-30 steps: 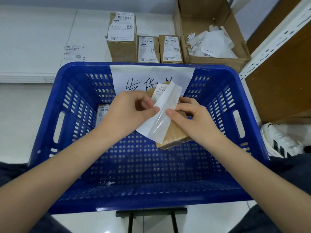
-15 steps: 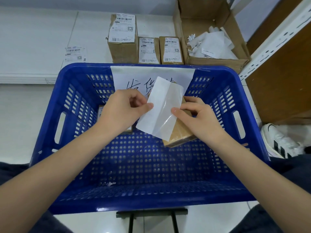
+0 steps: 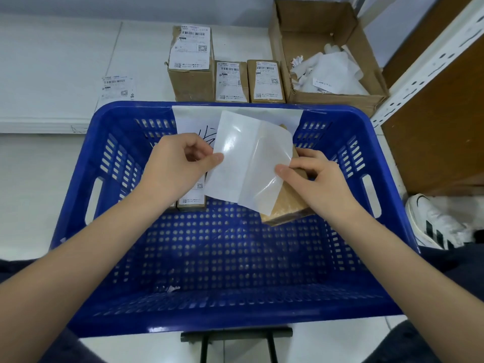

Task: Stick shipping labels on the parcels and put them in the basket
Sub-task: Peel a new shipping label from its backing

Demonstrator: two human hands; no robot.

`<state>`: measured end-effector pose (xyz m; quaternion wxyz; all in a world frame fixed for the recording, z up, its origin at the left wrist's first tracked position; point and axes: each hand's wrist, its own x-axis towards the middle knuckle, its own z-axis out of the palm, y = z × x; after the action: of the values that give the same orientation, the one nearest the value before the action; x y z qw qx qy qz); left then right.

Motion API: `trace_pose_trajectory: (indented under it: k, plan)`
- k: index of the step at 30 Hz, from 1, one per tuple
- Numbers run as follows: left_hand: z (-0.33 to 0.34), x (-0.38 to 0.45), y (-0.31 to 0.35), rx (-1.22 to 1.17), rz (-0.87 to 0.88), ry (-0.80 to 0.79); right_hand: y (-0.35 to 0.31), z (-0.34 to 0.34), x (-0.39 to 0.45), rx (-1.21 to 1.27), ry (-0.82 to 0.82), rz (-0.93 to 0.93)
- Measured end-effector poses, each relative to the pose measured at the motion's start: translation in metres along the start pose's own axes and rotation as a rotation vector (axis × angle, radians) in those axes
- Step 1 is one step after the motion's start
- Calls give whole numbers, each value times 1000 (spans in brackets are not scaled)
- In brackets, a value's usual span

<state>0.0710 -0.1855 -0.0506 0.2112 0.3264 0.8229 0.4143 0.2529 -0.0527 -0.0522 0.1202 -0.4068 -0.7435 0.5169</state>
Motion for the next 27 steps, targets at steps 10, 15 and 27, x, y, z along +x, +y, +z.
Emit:
trace_pose_trajectory:
  k: [10,15,27]
  plan:
    - [-10,0,-2,-29,-28,50,3,-6,0,-16,22,19]
    - [-14,0,-4,-26,-25,64,7,-8,0,-11,38,21]
    - [-23,2,2,-173,-29,62,7,-12,2,-52,38,-4]
